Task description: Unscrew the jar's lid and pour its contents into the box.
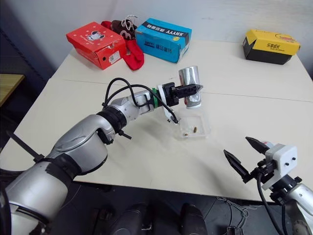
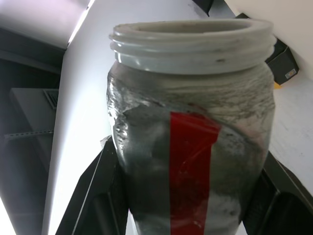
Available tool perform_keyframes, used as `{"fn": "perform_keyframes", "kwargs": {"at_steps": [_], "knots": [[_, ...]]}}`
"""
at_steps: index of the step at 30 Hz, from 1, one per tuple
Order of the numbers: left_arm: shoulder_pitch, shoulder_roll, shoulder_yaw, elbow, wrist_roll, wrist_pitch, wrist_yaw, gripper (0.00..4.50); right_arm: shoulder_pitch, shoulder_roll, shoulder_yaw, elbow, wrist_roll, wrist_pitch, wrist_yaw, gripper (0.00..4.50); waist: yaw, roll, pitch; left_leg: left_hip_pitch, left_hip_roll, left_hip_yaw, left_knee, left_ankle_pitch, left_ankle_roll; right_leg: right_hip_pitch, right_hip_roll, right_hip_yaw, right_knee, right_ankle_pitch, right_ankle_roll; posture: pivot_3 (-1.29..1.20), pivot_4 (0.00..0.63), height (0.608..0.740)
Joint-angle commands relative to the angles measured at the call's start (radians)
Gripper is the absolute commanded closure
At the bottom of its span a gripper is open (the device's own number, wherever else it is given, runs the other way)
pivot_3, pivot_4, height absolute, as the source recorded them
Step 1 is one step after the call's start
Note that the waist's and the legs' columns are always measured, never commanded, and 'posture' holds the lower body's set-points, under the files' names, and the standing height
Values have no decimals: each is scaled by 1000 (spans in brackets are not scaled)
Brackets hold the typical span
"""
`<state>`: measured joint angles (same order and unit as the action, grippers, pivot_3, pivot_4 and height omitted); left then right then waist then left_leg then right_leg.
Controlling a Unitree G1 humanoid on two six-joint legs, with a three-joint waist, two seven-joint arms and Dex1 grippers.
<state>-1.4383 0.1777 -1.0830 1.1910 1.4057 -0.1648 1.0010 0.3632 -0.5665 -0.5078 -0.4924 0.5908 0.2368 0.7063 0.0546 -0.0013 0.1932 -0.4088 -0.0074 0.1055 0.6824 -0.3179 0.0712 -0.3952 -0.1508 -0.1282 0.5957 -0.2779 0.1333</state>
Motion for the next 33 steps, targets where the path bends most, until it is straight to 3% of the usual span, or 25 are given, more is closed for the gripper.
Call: {"fn": "perform_keyframes", "kwargs": {"at_steps": [1,5,7,9,12,14,16,20,23,28,33], "knots": [[-32,4,32,-11,-53,-65,-25,2184,1,9,-2,-39,4,-17,-8,22,0,0,0,0,0,0,0,0,0,0,0,0,0,0,0,0,150,740],[-6,57,150,-26,-240,-375,-153,2184,-5,13,5,-37,7,-15,-10,22,-4,0,0,0,1,0,0,0,-1,0,-4,3,0,0,0,0,150,740],[28,87,257,-8,-414,-600,-344,2184,-8,13,6,-34,10,-16,-7,22,-8,0,0,1,1,-1,0,0,-2,0,-5,7,0,0,0,0,150,740],[102,94,462,16,-748,-737,-725,2184,-19,18,6,-24,19,-24,0,22,-15,1,0,2,1,0,0,0,-3,0,-5,9,0,0,-1,0,150,740],[197,72,717,-35,-1165,-653,-1259,2184,-38,17,11,-3,22,-64,48,22,-30,1,-1,3,1,-1,3,1,-4,0,-5,5,3,-1,-2,0,150,740],[248,67,858,-115,-1381,-462,-1512,2184,-69,26,21,23,23,-116,90,22,-32,1,-1,3,1,0,5,1,-4,1,0,-2,7,-1,-2,0,150,740],[301,80,955,-217,-1524,-258,-1655,2184,-101,36,32,51,33,-158,131,22,-35,1,-1,3,1,0,8,1,-3,1,3,-2,10,-1,-2,0,150,740],[469,157,1087,-484,-1686,67,-1727,2184,-180,60,93,99,48,-226,213,22,-52,1,-1,5,1,2,11,2,-2,3,3,1,16,-1,-1,0,150,740],[628,208,1182,-692,-1756,213,-1675,2184,-223,71,160,114,52,-304,327,22,-60,1,-1,7,1,2,11,2,-2,3,4,3,19,-1,-1,0,150,740],[943,278,1374,-984,-1795,258,-1539,2184,-281,92,252,139,84,-359,443,22,-60,1,-1,8,1,1,12,2,-3,3,3,6,21,-1,-2,0,150,740],[1137,303,1528,-1034,-1809,214,-1471,2184,-324,66,293,161,109,-312,485,22,-45,0,-2,8,1,-2,13,0,-4,4,1,13,20,0,-2,0,150,740]]}}
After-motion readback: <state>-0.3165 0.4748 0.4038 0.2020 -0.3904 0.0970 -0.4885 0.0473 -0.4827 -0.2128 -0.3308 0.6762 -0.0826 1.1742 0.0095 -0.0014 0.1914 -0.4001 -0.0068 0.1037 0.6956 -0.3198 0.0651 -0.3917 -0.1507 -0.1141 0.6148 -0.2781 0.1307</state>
